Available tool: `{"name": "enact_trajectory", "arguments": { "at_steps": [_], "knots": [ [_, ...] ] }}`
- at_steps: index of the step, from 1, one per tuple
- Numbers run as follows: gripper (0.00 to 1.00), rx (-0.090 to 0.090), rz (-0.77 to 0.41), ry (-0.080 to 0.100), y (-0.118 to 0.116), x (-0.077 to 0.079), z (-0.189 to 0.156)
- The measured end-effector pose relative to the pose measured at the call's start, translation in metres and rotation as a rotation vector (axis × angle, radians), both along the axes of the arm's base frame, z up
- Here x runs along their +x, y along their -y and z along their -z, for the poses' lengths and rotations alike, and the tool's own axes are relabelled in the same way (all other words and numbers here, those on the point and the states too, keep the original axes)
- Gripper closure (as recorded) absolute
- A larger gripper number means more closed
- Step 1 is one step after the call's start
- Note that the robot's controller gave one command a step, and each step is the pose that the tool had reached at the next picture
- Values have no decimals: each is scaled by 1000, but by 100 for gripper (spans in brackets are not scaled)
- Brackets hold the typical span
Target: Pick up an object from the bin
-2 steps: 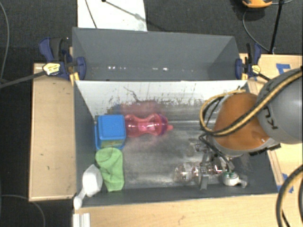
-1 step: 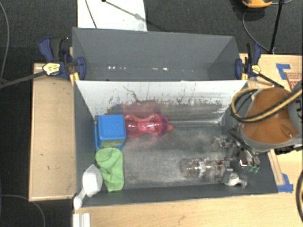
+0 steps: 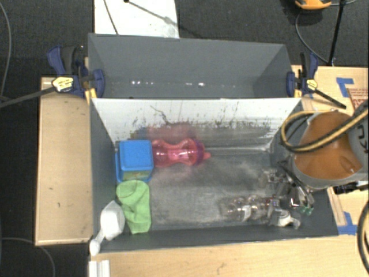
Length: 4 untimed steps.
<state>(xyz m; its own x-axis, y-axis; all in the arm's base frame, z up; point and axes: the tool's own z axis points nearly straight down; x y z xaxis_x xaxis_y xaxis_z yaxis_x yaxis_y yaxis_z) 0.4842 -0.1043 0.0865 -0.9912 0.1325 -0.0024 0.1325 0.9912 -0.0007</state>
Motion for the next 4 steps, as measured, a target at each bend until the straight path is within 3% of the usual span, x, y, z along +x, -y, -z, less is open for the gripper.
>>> {"name": "enact_trajectory", "arguments": {
  "at_steps": [1,4],
  "knots": [
    [100,2,-142,-2,-68,-5,16],
    [100,2,-142,-7,-68,-6,9]
  ]
}}
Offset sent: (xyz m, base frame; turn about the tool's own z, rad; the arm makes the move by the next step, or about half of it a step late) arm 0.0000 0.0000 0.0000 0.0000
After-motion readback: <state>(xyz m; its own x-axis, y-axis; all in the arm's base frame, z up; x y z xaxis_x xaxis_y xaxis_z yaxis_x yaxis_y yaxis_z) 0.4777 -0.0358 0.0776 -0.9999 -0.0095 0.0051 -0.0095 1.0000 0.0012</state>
